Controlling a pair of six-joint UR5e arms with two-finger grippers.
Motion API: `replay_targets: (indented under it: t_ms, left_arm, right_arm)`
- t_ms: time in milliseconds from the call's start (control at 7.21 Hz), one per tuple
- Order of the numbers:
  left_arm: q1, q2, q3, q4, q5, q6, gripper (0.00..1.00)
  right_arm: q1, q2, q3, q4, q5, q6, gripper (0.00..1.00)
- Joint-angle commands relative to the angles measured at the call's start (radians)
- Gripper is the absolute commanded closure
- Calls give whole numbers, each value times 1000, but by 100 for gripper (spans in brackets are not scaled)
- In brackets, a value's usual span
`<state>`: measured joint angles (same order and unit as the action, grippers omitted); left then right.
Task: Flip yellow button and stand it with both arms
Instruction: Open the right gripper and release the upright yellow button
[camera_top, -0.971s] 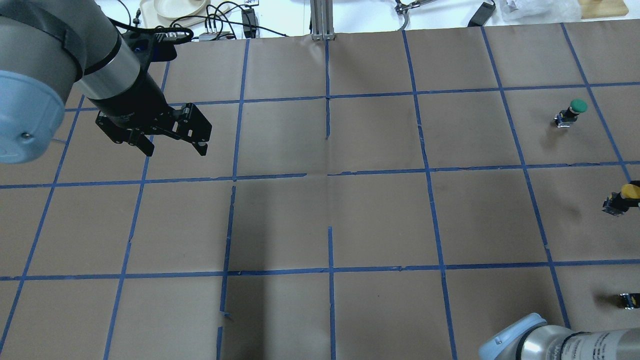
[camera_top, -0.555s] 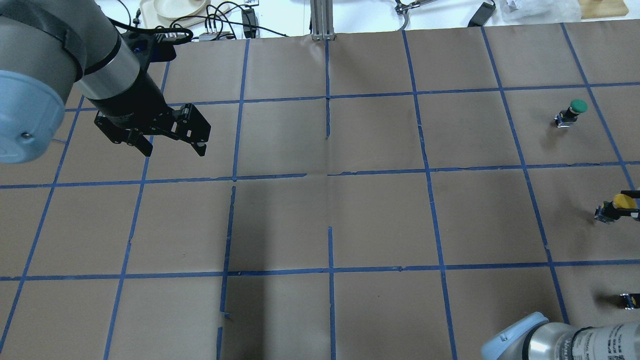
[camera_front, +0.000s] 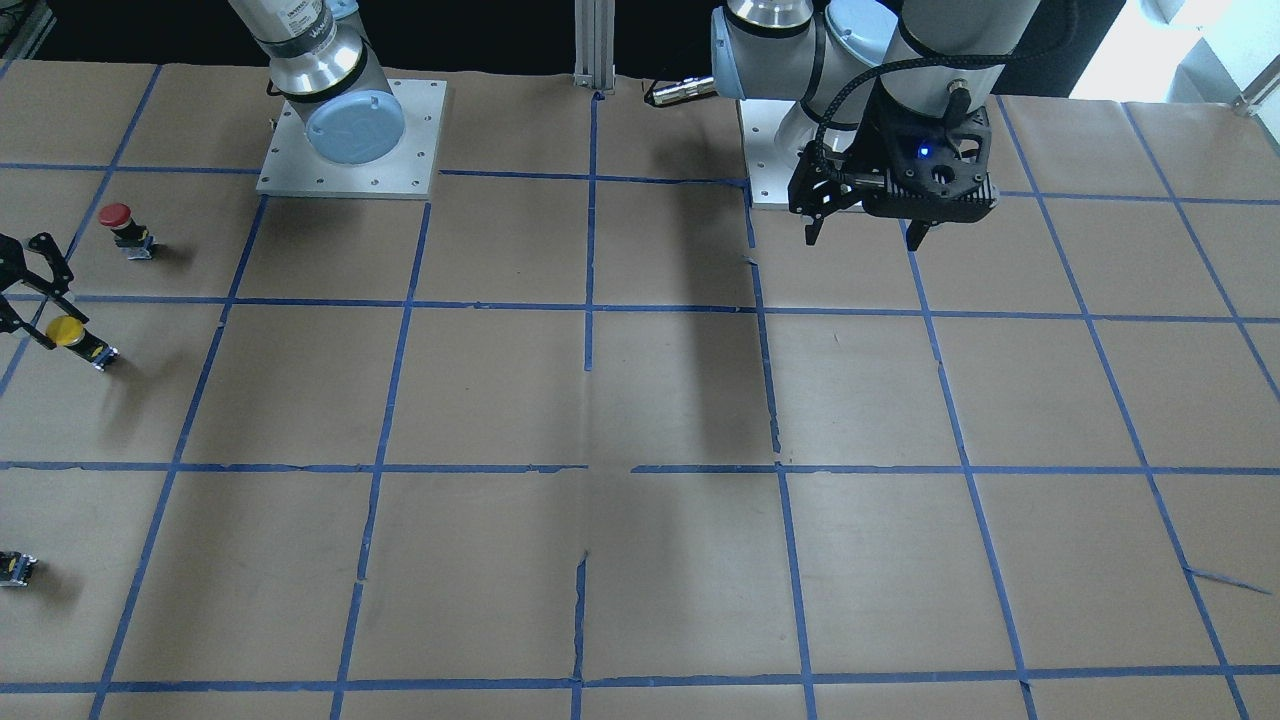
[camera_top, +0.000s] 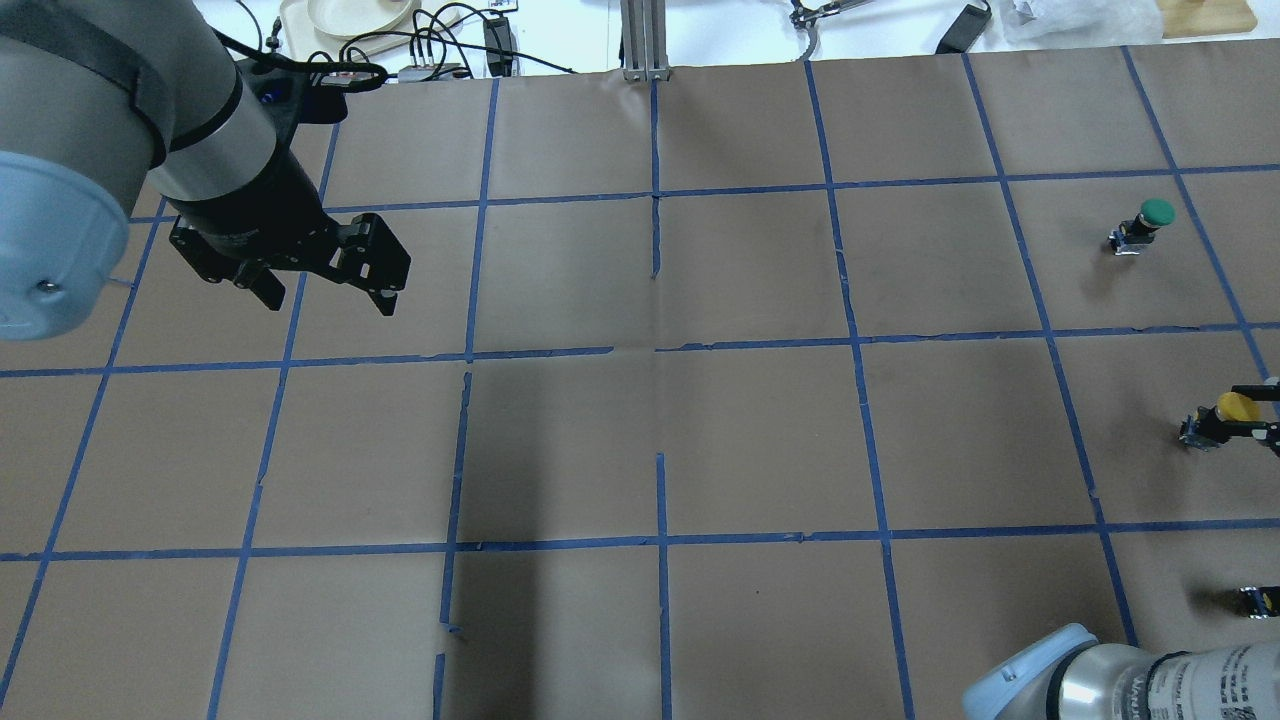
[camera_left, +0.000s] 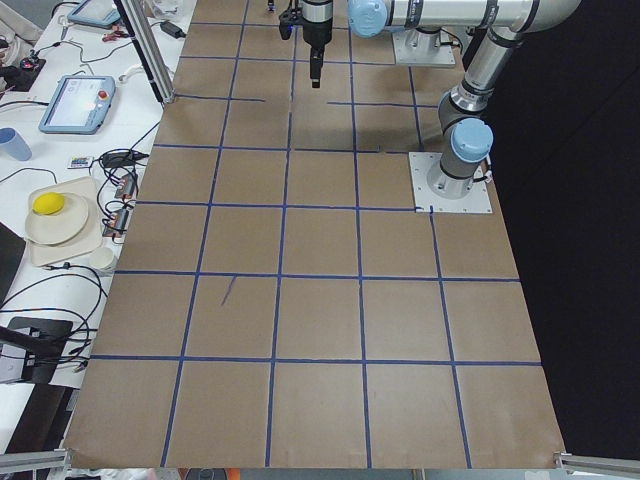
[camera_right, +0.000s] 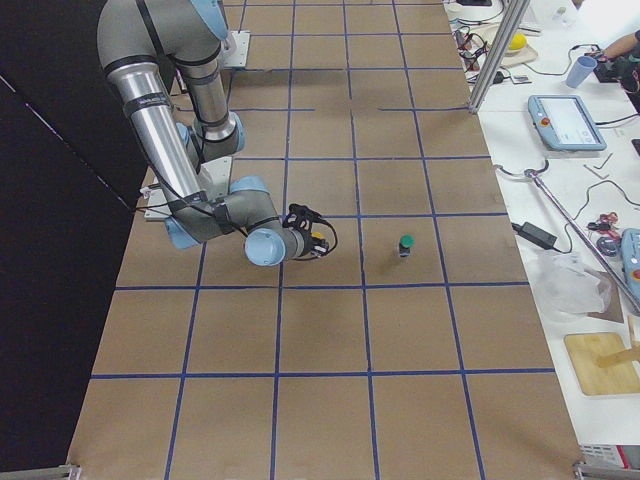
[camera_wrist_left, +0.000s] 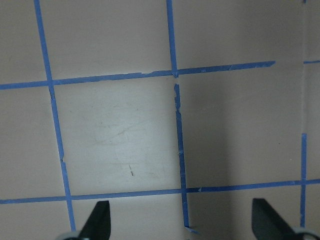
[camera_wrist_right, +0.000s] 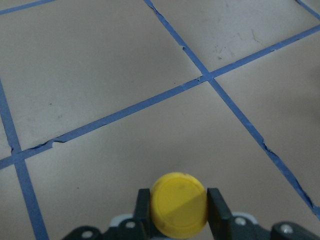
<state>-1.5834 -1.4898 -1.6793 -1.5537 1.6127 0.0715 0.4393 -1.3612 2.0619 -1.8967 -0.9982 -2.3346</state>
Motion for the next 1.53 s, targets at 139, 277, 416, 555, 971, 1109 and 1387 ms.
replay_targets:
  t_ms: [139,277,416,555,971,1109,1387]
  left_arm:
    - [-12,-3,4,12,-22,4,0]
    - [-1,-1,9,18,-22,4,0]
    - [0,-7,7,18,-22,1,0]
    - [-1,-6,7,18,-10,2,0]
    - [-1,-3,7,17,-7,2,0]
    - [-3,-3,9,17,-4,-1,0]
    - [-7,-7,29,11,-10,-65,0]
  right_arm:
    - [3,46,-9,-10,26,0,80]
    - [3,65,-17,-10,36,1,76]
    - [3,60,-23,-10,39,3,63]
    - [3,65,-23,-10,40,10,16]
    - [13,-1,-23,-1,18,186,0]
    - [28,-85,-22,2,-23,321,0]
    - [123,-287,-22,5,-142,688,0]
